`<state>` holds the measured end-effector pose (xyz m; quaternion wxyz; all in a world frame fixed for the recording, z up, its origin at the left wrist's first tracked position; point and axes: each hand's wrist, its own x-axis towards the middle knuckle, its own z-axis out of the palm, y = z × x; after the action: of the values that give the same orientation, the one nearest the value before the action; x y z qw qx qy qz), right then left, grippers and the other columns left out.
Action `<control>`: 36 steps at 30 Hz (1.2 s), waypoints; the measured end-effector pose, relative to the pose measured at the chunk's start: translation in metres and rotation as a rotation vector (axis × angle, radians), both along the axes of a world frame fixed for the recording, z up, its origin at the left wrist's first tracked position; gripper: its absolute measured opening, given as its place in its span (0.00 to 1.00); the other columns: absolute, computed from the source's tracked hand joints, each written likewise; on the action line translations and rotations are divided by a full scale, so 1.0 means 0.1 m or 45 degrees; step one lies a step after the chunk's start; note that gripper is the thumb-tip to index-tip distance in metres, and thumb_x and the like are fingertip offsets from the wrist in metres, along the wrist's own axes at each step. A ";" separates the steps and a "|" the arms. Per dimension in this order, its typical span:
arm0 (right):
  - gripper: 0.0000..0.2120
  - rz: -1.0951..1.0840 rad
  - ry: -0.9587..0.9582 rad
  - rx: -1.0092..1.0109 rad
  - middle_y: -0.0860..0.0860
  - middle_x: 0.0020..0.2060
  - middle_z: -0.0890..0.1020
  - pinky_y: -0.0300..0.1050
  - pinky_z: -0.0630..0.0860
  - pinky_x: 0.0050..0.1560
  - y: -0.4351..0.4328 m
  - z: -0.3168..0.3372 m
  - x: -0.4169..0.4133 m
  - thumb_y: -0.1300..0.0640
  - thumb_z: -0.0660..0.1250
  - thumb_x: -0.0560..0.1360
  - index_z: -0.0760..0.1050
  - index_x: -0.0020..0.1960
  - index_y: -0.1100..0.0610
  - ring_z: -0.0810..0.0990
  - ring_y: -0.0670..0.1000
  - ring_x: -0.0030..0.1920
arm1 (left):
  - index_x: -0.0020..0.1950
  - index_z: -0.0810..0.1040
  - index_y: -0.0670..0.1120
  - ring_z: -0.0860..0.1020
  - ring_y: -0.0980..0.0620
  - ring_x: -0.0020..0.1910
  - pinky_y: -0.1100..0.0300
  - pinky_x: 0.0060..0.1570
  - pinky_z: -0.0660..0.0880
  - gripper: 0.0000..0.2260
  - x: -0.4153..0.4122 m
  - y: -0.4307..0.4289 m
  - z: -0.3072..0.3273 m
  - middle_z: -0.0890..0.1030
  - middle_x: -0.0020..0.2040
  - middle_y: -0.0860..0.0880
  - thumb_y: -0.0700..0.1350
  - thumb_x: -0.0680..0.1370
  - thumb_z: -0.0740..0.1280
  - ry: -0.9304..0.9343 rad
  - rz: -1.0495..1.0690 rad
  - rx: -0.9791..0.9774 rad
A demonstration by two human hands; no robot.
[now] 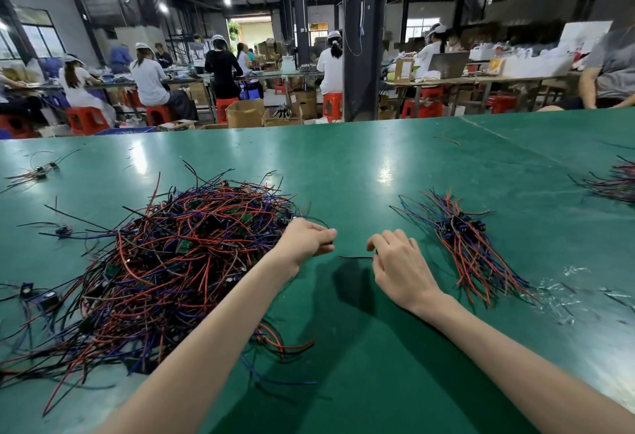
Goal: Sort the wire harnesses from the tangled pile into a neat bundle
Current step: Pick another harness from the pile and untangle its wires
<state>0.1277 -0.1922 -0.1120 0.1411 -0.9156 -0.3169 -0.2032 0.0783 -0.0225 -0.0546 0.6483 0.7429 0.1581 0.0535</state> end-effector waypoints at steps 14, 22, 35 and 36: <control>0.10 0.172 0.042 0.000 0.50 0.47 0.75 0.47 0.67 0.52 0.01 0.00 0.00 0.64 0.60 0.73 0.73 0.52 0.56 0.71 0.54 0.50 | 0.68 0.71 0.43 0.72 0.45 0.64 0.53 0.66 0.67 0.17 -0.22 0.73 0.71 0.74 0.67 0.44 0.42 0.79 0.63 -0.082 0.296 1.131; 0.13 0.238 0.135 -0.082 0.48 0.53 0.73 0.44 0.64 0.56 0.09 -0.02 0.08 0.65 0.56 0.75 0.73 0.56 0.54 0.69 0.51 0.55 | 0.47 0.74 0.39 0.74 0.39 0.52 0.49 0.55 0.69 0.04 -0.43 1.38 0.60 0.78 0.53 0.38 0.38 0.76 0.61 0.661 0.571 1.421; 0.18 0.011 0.179 -0.081 0.52 0.60 0.70 0.48 0.64 0.59 0.46 -0.02 0.33 0.58 0.55 0.77 0.68 0.66 0.55 0.67 0.54 0.60 | 0.52 0.83 0.41 0.77 0.37 0.52 0.48 0.51 0.76 0.10 -0.40 1.43 0.64 0.80 0.53 0.38 0.35 0.75 0.65 0.380 0.830 1.324; 0.16 -0.013 0.159 -0.053 0.53 0.57 0.71 0.48 0.65 0.58 0.46 -0.01 0.34 0.59 0.56 0.76 0.69 0.63 0.56 0.68 0.54 0.58 | 0.52 0.83 0.42 0.77 0.37 0.52 0.48 0.52 0.76 0.12 -0.41 1.42 0.66 0.80 0.53 0.37 0.33 0.74 0.64 0.326 0.852 1.316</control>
<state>0.1621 -0.1459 -0.1133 0.1407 -0.9309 -0.3067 -0.1398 0.0375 0.1198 0.0112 0.1294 0.8712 0.4120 0.2335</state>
